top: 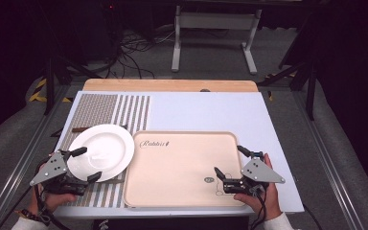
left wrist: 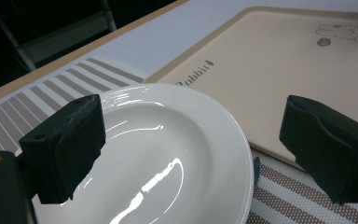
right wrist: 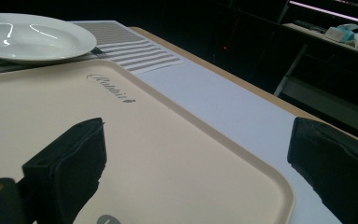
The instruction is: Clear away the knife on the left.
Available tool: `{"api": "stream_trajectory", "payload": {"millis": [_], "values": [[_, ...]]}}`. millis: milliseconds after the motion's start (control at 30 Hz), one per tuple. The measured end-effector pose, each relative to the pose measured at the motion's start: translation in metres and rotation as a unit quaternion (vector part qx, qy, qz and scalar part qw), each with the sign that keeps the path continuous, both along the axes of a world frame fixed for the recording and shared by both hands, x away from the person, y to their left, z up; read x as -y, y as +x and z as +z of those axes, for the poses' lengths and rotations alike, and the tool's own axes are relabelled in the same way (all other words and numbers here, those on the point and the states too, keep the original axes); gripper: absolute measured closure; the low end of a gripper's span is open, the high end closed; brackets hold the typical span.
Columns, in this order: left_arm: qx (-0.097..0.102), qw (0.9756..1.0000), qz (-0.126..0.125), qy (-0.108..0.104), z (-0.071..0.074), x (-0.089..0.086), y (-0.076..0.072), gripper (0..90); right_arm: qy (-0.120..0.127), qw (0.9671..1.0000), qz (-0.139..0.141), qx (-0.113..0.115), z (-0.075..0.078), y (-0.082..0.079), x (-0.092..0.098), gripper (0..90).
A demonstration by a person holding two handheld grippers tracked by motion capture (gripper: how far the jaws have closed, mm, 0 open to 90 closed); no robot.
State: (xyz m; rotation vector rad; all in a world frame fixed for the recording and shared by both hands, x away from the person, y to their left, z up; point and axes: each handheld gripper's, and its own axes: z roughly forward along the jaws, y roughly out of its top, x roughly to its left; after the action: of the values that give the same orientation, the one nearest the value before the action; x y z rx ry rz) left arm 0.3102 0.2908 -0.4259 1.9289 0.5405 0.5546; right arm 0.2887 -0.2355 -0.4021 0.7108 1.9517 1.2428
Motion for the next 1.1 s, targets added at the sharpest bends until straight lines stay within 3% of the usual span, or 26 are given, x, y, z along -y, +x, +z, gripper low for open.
{"api": "stream_trajectory", "payload": {"millis": [267, 367, 433, 500, 567, 633, 700, 800, 833, 867, 1100], "values": [[-0.001, 0.9999, -0.007, 0.010, 0.000, 0.003, -0.003, 7.7, -0.007, 1.0000, 0.005, -0.001, -0.003, -0.002, -0.003, 6.2], [-0.005, 0.9997, -0.010, 0.019, 0.002, -0.002, -0.004, 8.0, -0.009, 0.9999, 0.007, -0.004, -0.003, 0.000, -0.005, 6.6], [-0.013, 0.9990, -0.016, 0.039, 0.003, -0.008, -0.005, 9.1, -0.009, 0.9999, 0.008, -0.004, -0.004, 0.001, -0.005, 6.8], [-0.010, 0.9989, -0.006, 0.046, 0.003, -0.019, -0.008, 12.4, -0.010, 0.9999, 0.009, -0.006, -0.004, 0.004, -0.005, 6.9], [-0.028, 0.9982, 0.018, 0.051, 0.001, -0.036, -0.009, 11.8, -0.012, 0.9997, 0.015, -0.014, -0.006, 0.009, -0.008, 7.0], [-0.034, 0.9977, 0.024, 0.052, 0.000, -0.041, -0.009, 11.8, -0.014, 0.9996, 0.018, -0.015, -0.007, 0.009, -0.009, 7.0], [-0.059, 0.9961, 0.034, 0.057, -0.005, -0.052, -0.007, 11.9, -0.017, 0.9995, 0.023, -0.013, -0.006, 0.010, -0.012, 7.1], [-0.095, 0.9927, 0.028, 0.070, -0.015, -0.061, -0.005, 14.0, -0.018, 0.9994, 0.028, -0.013, -0.004, 0.013, -0.013, 7.5], [-0.095, 0.9927, 0.028, 0.070, -0.015, -0.061, -0.005, 14.4, -0.018, 0.9994, 0.028, -0.013, -0.004, 0.013, -0.013, 7.5], [-0.106, 0.9910, 0.034, 0.074, -0.018, -0.067, -0.006, 13.7, -0.018, 0.9993, 0.031, -0.012, -0.004, 0.016, -0.014, 7.8], [-0.138, 0.9859, 0.054, 0.077, -0.029, -0.079, -0.006, 13.3, -0.015, 0.9991, 0.038, -0.011, -0.004, 0.022, -0.017, 7.8]]}}
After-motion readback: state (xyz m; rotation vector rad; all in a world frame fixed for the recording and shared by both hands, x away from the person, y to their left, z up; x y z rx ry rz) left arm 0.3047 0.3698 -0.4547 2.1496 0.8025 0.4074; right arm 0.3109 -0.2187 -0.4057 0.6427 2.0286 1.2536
